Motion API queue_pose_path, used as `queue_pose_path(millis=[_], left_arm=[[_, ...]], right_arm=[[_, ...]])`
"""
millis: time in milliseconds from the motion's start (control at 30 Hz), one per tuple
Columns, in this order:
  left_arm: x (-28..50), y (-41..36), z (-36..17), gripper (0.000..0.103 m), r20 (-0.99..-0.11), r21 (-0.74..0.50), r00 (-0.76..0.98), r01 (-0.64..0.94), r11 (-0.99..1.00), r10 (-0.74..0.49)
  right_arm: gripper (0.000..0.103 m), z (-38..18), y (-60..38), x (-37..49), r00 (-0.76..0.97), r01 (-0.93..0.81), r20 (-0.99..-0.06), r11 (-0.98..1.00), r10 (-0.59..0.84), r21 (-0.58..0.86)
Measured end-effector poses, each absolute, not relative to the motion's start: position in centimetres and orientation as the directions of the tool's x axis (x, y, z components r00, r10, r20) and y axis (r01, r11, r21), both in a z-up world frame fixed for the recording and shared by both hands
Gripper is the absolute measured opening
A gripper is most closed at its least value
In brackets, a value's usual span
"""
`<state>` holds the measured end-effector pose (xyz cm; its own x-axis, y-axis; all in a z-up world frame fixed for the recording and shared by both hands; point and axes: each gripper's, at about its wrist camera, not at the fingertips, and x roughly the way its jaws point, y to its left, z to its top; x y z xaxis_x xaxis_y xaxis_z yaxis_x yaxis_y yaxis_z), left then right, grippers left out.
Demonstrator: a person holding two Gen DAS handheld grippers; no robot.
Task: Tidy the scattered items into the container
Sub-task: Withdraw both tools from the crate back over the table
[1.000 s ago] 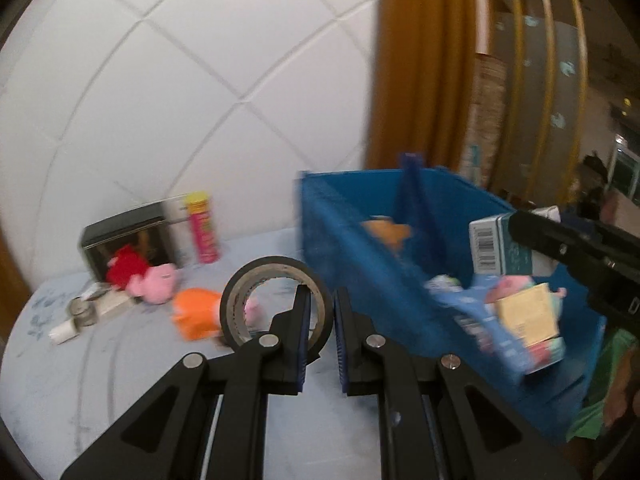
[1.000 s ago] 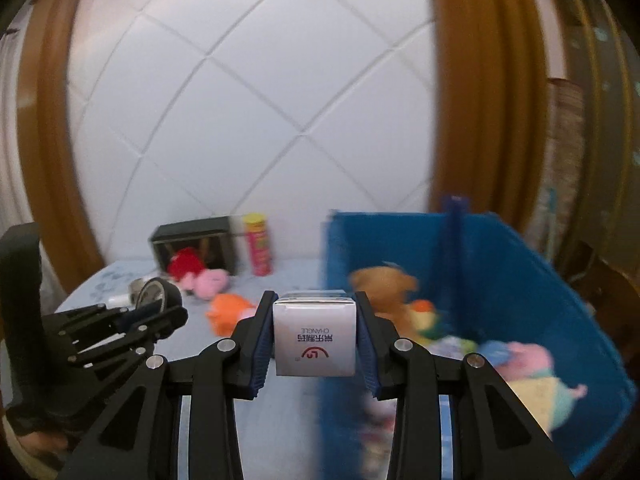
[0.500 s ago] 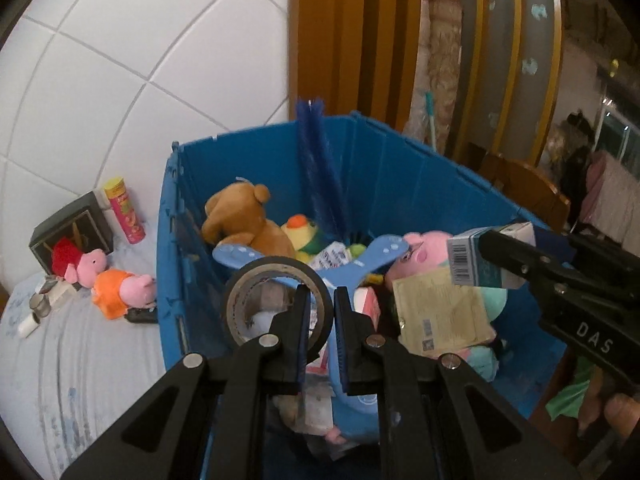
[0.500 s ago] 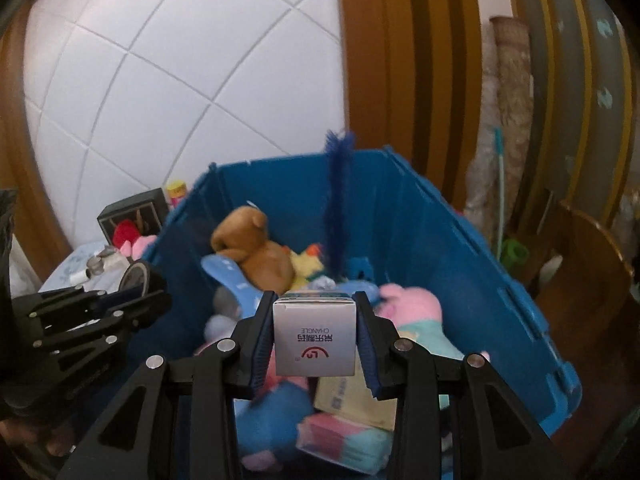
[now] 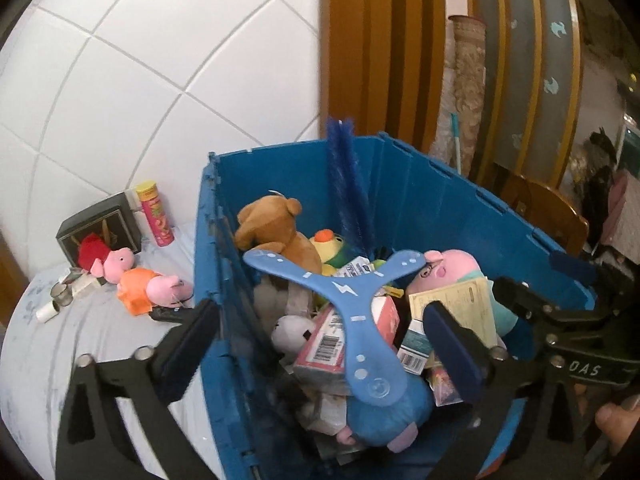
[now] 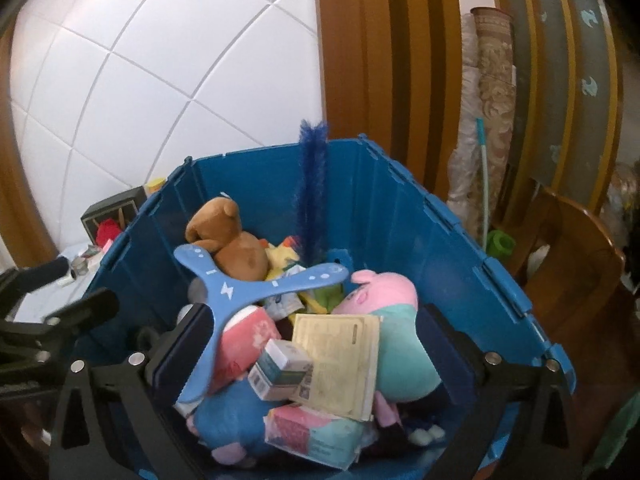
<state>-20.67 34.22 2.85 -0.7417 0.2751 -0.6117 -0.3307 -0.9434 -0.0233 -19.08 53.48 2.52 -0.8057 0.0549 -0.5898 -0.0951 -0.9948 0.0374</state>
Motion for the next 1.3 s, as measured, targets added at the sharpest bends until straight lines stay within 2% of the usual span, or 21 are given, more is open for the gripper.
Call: queue_pose_path(millis=[333,733,1033,1300], left_arm=[[-18.7,30.5,4.1,0.103,-0.585,-0.012,-0.785,-0.241,-0.97,0.202],[-11.7,15.3,3.1,0.103,-0.586,0.014,-0.808,-0.093,-0.996,0.067],[-5.4,4.8,1.3,0.103,-0.592,-0.003,-0.803,-0.08,-0.997,0.067],[-3.3,0.3,1.0,0.103,-0.601,-0.021,-0.798,-0.047,-0.999,0.05]], right_arm=[[0.103,3.3,50.3,-17.8,-0.818,-0.048,-0.575,-0.998,0.018,0.037],[0.103,4.6,35.7,-9.2,-0.866,0.074,-0.491,-0.996,-0.092,0.056],[0.103,3.5,24.2,-1.5,-0.888,0.053,-0.456,-0.999,-0.051,0.01],[0.103,2.9,19.0,0.9,-0.879,0.024,-0.477,-0.999,-0.009,-0.025]])
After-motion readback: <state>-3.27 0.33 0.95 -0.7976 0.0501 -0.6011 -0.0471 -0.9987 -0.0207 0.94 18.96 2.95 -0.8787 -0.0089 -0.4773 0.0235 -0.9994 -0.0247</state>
